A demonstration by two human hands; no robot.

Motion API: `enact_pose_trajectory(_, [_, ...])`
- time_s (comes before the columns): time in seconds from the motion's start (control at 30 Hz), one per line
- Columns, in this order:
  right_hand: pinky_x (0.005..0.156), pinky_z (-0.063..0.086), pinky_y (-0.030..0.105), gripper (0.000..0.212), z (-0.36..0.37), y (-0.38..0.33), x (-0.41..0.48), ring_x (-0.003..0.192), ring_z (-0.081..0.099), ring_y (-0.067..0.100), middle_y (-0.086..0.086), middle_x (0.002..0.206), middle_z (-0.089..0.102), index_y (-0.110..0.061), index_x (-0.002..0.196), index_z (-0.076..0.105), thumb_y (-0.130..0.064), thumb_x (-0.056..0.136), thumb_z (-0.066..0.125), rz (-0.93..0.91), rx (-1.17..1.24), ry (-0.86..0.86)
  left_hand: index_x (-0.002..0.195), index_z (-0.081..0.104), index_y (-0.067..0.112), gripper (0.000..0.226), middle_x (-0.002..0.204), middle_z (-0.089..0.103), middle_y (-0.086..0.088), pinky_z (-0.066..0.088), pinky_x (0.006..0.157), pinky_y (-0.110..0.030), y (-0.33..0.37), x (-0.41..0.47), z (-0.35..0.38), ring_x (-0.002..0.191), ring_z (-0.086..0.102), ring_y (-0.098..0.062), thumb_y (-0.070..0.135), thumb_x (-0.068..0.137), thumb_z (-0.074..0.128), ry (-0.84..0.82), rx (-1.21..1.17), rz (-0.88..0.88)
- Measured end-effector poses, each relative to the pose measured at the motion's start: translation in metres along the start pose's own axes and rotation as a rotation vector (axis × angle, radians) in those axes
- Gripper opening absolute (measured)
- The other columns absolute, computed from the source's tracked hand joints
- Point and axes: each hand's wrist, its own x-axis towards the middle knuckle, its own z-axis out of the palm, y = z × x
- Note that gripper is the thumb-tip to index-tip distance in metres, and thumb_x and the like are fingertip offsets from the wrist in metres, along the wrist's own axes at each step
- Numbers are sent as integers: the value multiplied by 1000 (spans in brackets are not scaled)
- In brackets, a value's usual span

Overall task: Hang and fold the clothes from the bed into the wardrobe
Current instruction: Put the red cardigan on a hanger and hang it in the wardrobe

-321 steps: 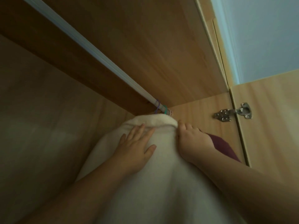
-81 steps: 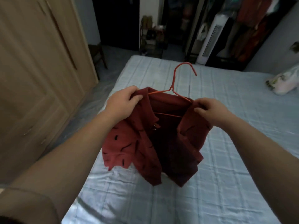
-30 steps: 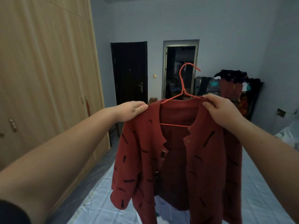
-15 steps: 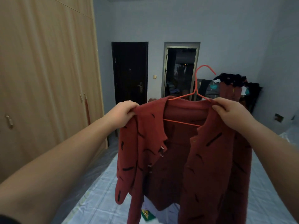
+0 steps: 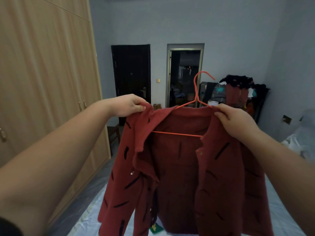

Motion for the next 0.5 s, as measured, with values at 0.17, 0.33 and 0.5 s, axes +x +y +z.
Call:
enact_pose_trajectory(0.17, [59, 38, 32, 21, 0, 10, -2, 78, 67, 36, 8, 91, 73, -33, 117, 53, -41, 100, 44, 91, -192, 217, 97, 71, 25, 14, 96, 73, 2, 55, 84, -33, -9, -1, 6, 95, 70, -20, 25, 100, 58, 241, 5, -79])
enact_pose_trajectory(0.33, [57, 36, 31, 22, 4, 10, -4, 77, 69, 34, 5, 89, 73, -31, 119, 55, -39, 100, 47, 40, -233, 214, 98, 66, 29, 16, 99, 73, -3, 58, 86, -43, -10, -12, 12, 96, 70, -29, 13, 94, 63, 60, -75, -86])
enact_pose_trajectory(0.5, [60, 36, 32, 18, 11, 1, -7, 77, 66, 35, 6, 91, 72, -36, 114, 55, -40, 101, 44, 79, -168, 156, 122, 59, 45, 53, 115, 70, 10, 57, 87, -35, -8, -11, 21, 103, 69, -13, 18, 79, 74, -172, -150, -104])
